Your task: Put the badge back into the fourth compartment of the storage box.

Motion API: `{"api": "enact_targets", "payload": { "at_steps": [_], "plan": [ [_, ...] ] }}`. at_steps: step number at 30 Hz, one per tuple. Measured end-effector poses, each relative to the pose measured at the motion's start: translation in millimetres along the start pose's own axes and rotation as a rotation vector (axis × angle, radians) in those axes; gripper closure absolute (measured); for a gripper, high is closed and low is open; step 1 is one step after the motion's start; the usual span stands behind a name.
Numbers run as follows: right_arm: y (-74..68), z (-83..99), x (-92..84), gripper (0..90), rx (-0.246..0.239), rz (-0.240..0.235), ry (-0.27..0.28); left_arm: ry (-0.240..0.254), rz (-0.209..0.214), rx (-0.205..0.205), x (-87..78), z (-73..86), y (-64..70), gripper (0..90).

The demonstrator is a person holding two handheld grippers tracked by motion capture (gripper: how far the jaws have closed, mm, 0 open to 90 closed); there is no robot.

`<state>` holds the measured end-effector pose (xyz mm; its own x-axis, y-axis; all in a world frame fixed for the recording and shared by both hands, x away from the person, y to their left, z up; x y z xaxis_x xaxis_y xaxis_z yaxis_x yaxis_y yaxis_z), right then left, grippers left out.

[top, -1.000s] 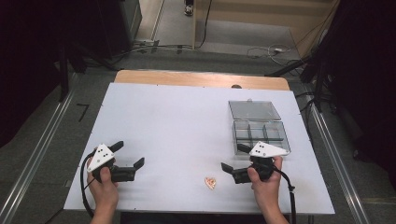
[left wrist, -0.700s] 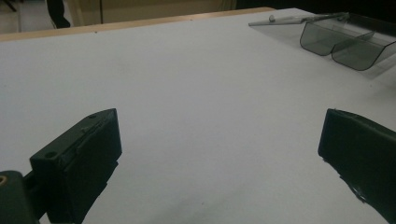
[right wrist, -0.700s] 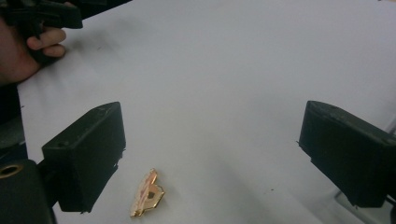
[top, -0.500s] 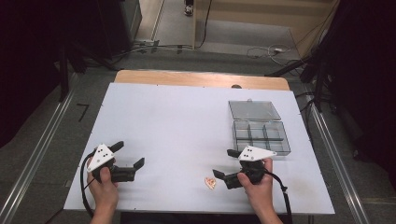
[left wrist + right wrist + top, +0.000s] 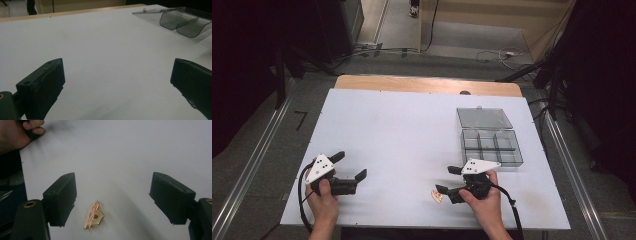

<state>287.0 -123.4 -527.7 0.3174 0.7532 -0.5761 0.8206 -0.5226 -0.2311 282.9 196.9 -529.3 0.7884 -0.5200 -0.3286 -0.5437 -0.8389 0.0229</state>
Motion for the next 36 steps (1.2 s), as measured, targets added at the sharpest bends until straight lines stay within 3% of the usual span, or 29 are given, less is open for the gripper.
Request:
{"api": "enact_targets", "payload": {
  "at_steps": [9,13,17,28,36],
  "plan": [
    [-2.0,10.8,3.8,27.6,0.008,0.005,-0.065,0.002,0.001,-0.003,-0.5,-0.2,-0.5,0.2],
    [-2.4,16.1,4.4,35.1,0.021,-0.006,-0.100,0.002,0.001,-0.003,-0.5,-0.2,-0.5,0.2],
    [-3.5,18.8,4.5,42.0,0.036,-0.012,-0.116,0.003,0.003,-0.004,-0.6,-0.3,-0.4,0.2],
    [-10.9,25.1,10.1,55.3,0.016,-0.043,-0.168,0.003,0.002,-0.004,-0.7,-0.2,-0.4,0.2],
    [-10.3,28.7,12.7,59.5,0.024,-0.051,-0.194,0.001,0.002,-0.002,-0.8,-0.1,-0.3,0.2]
  ]
}}
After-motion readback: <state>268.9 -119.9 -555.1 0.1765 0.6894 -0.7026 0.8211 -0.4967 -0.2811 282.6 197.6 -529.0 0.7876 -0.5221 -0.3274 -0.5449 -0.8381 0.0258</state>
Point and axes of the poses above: each handheld gripper's, and its own axes: x roughly forward along the jaws, z roughly out of its underside, y roughly to its right, the point moved 8 cm from there along x, roughly forward along the jaws, and after that the axes turned 4 degrees about x, right-handed, at the moved point
